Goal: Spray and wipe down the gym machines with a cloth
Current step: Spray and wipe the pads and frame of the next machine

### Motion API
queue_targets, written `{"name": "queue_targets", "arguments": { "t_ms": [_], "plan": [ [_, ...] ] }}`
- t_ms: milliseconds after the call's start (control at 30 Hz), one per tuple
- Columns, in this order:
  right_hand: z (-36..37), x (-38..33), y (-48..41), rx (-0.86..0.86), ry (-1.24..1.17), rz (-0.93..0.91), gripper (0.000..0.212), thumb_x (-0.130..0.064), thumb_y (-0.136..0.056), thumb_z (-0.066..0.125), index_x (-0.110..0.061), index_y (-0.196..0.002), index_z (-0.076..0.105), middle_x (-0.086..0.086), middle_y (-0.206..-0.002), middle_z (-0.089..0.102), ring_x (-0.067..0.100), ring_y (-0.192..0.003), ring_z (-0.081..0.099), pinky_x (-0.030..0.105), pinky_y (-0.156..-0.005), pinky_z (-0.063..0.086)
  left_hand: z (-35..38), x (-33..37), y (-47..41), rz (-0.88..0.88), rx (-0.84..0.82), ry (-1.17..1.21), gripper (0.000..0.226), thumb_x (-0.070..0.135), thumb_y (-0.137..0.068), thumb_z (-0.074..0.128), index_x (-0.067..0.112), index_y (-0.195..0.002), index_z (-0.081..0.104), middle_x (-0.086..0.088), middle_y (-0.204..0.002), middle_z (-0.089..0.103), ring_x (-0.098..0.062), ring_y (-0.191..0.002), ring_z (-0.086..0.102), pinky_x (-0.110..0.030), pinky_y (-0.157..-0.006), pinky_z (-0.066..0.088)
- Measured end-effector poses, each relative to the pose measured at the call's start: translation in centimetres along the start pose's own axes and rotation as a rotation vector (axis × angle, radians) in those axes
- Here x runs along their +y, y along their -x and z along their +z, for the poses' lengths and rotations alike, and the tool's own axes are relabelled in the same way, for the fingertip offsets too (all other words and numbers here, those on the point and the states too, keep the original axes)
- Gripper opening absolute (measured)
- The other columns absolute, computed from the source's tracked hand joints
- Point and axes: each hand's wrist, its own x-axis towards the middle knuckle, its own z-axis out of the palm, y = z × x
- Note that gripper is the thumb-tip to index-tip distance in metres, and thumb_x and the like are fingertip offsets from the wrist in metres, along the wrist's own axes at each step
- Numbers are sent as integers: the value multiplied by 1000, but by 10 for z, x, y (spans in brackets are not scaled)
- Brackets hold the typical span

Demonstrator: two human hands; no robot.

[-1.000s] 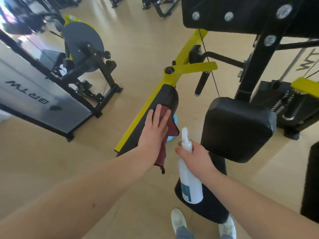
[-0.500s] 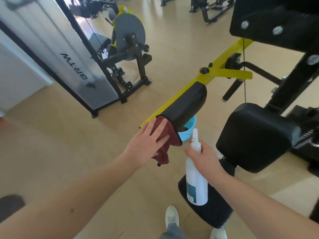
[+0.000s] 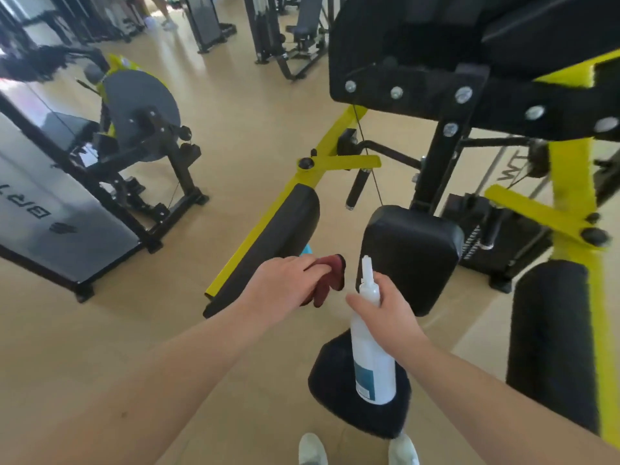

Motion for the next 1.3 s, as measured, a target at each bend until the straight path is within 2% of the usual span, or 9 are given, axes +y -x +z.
{"name": "queue_targets", "arguments": {
  "t_ms": [133,233,333,533,667,933,1000,1133,1300],
  "plan": [
    [-14,8,19,133,-101,28,49,-44,-94,67,-58,-129,36,-20,-98,61,8,-85,64,16,-62,46,10,19,-34,136,42,177,35,21,-96,67,20,-131,65,-1,-116,68,-22,-93,68,-37,-76,60],
    [-23,20,34,232,-91,58,44,-45,-95,65,-58,-128,38,-24,-94,61,6,-84,64,13,-61,44,13,43,-50,252,21,276,38,24,-101,63,21,-139,60,1,-131,64,-16,-106,65,-18,-89,44],
    [-36,35,54,354,-105,115,43,-49,-94,65,-51,-130,41,-21,-97,62,8,-86,64,18,-62,47,18,72,-57,331,15,375,36,26,-103,59,24,-140,59,5,-134,60,-11,-110,62,-16,-94,47],
    [-73,63,96,473,-235,198,26,-42,-93,66,-38,-116,53,-3,-93,72,19,-90,70,42,-87,59,31,126,-64,201,-9,611,32,24,-96,66,31,-127,67,12,-124,64,-6,-112,59,-18,-100,42],
    [-86,71,111,502,-156,231,42,-49,-95,60,-42,-134,46,-10,-94,69,11,-86,67,35,-75,55,29,167,-71,9,-70,770,37,24,-92,69,34,-128,67,13,-127,67,-6,-119,59,-16,-104,35],
    [-105,72,120,567,-102,314,36,-47,-95,56,-39,-128,44,-8,-96,64,12,-83,63,32,-67,52,14,210,-83,-207,-121,992,44,19,-95,65,29,-137,62,10,-136,62,-11,-127,55,-23,-110,36],
    [-105,68,114,560,-76,331,39,-47,-96,54,-37,-132,43,-9,-95,63,12,-82,63,33,-67,52,13,211,-90,-210,-151,1018,49,18,-97,64,27,-144,57,7,-144,58,-14,-133,51,-27,-114,35],
    [-113,52,91,596,-54,377,43,-48,-97,52,-33,-136,42,-10,-94,60,11,-81,61,31,-65,47,13,203,-116,-153,-225,1079,57,16,-96,62,28,-150,50,5,-148,52,-13,-131,49,-21,-102,33],
    [-114,36,61,677,-15,484,33,-48,-95,52,-20,-110,51,-2,-95,61,19,-83,62,36,-70,52,17,191,-138,-7,-389,1081,71,4,-90,61,23,-156,41,0,-152,47,-17,-137,46,-33,-116,38]
  ]
}}
